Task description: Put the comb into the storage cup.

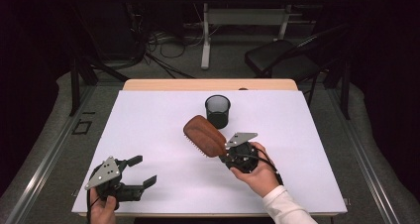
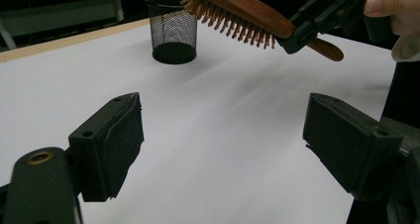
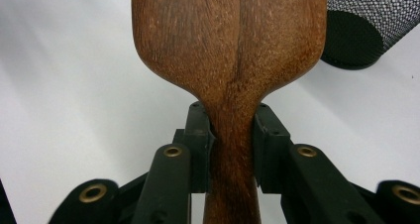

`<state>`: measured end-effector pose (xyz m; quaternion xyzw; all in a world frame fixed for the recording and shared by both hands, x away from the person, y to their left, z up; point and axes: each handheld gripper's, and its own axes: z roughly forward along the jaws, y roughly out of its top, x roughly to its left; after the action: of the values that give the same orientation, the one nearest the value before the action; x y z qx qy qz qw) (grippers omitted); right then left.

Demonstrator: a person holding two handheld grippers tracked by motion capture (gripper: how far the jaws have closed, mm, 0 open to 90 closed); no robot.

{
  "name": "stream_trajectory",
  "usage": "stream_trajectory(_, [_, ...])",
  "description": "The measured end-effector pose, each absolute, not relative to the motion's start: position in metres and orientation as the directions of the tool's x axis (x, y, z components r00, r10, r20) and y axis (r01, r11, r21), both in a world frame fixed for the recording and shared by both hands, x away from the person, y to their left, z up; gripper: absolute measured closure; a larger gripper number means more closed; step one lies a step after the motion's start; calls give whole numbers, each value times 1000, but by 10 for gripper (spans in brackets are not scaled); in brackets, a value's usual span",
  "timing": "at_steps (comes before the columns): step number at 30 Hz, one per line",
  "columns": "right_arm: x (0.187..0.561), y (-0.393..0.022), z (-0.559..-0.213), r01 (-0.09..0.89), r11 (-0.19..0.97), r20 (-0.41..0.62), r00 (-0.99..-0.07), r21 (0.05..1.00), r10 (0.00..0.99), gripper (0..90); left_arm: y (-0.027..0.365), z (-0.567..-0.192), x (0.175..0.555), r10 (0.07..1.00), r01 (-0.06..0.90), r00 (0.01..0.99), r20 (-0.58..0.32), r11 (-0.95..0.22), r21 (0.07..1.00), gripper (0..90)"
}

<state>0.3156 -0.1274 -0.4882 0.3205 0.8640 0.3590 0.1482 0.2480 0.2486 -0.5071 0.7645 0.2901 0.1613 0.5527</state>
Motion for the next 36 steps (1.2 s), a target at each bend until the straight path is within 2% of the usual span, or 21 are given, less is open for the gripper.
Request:
stream_trajectory(27, [313, -126, -458, 343, 420, -33, -740, 840, 671, 726, 248, -508, 250, 647, 277, 759, -76, -215, 936, 160])
stream_trajectory(36, [313, -130, -455, 315, 316, 10, -721, 895, 692, 726, 248, -508, 251, 660, 284, 746, -83, -203, 937, 161])
